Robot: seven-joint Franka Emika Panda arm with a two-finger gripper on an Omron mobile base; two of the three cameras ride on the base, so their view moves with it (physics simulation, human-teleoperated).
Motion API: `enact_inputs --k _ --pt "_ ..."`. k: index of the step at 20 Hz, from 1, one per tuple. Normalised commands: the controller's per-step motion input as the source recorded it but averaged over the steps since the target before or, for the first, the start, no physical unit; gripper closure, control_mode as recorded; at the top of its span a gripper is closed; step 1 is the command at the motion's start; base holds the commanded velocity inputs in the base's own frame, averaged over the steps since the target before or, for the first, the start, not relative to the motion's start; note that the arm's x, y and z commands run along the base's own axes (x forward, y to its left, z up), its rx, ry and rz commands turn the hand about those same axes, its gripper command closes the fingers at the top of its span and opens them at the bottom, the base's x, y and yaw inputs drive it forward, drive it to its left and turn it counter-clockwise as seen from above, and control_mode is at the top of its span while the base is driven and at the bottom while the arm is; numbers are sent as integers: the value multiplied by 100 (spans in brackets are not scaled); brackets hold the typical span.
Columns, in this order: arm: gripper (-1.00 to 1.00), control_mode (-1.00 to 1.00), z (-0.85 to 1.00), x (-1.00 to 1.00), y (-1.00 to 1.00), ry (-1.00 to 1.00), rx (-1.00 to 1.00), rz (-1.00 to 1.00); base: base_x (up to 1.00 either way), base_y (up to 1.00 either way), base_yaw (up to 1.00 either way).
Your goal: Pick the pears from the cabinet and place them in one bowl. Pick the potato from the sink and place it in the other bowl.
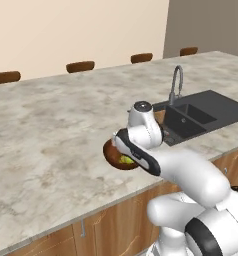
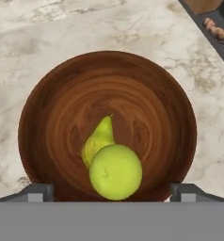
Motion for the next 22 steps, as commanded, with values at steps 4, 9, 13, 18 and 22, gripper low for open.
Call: enact_inputs --k 4,9,13,18,22 --pt "-100 -100 68 -63 -1 13 0 -1 0 0 0" --pt "-100 -100 15 -93 -21 -4 0 3 0 0 0" --pt "-100 -100 -4 -22 -12 -2 0 4 0 0 0" --pt "-100 100 0 0 0 0 0 0 7 -2 2" --pt "-100 100 0 0 0 0 0 0 26 -48 16"
